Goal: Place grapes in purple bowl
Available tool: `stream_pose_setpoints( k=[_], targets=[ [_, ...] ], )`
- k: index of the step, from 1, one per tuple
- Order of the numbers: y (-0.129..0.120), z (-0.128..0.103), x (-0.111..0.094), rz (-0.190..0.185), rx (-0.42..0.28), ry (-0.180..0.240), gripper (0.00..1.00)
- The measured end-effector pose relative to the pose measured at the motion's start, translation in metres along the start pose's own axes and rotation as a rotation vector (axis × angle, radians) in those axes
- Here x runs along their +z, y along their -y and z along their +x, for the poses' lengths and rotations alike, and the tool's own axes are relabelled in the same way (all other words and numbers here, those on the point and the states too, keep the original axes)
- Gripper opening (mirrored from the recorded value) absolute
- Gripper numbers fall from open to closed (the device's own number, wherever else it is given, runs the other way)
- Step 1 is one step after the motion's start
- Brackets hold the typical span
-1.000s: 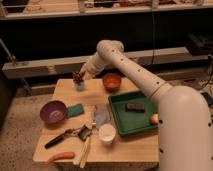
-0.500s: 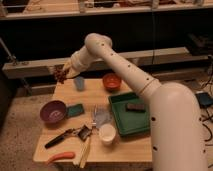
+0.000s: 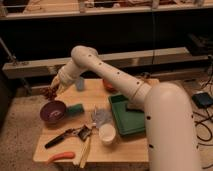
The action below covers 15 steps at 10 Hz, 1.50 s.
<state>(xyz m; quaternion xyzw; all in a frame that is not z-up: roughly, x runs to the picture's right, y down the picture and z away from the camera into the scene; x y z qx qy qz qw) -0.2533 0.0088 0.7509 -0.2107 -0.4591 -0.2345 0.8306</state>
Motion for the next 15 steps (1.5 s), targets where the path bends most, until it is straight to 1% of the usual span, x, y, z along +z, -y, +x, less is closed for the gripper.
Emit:
stream_pose_setpoints(
  k=[1,3,4,5,6,7,8,9,10,11,12,15],
  targets=[
    [-0.009,-0.002,0.009,-0.025,-0.014,0.001,0.0],
    [-0.027,-0.004,0.032,-0.086,-0.045,0.002,0.01],
    [-0.035,-0.003,0.043,-0.108,-0.057,0.001,0.06],
    [-0.038,-0.003,0.049,-0.119,-0.066,-0.002,0.14],
    [-0.037,-0.002,0.053,-0.123,-0.075,-0.013,0.26],
    [-0.034,-0.003,0.056,-0.126,-0.083,-0.017,0.35],
    [-0.032,-0.004,0.06,-0.129,-0.085,-0.019,0.43],
    [-0.033,-0.001,0.062,-0.134,-0.078,-0.026,0.56],
    [-0.034,0.003,0.064,-0.141,-0.071,-0.033,0.66],
    [-0.033,0.001,0.067,-0.144,-0.074,-0.032,0.71],
    [-0.033,0.001,0.066,-0.144,-0.073,-0.032,0.72],
    [-0.033,0.002,0.066,-0.143,-0.072,-0.032,0.72]
  ],
)
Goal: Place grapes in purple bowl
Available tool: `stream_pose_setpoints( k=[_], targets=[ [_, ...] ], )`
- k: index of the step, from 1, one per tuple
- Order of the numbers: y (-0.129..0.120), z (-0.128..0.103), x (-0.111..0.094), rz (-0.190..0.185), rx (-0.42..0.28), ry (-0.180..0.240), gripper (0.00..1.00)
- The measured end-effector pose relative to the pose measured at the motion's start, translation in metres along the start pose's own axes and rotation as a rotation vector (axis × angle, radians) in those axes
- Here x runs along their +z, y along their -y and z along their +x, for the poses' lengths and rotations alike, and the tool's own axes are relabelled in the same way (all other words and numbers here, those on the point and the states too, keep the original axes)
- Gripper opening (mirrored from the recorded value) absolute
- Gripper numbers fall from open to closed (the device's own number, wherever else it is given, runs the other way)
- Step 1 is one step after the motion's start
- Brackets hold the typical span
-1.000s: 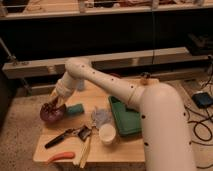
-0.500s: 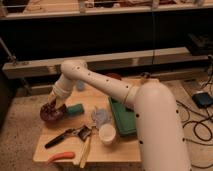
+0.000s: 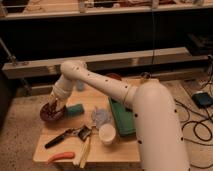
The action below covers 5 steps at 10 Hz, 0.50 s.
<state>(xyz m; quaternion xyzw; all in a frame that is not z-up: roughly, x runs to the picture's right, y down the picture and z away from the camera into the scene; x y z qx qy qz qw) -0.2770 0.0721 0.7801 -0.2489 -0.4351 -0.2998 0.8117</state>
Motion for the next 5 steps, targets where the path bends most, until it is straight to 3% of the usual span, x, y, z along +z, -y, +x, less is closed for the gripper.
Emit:
stream_pose_setpoints(
  k=[5],
  targets=[
    [0.0002,-0.0003,0.0004,0.0,0.0,0.0,0.72]
  ],
)
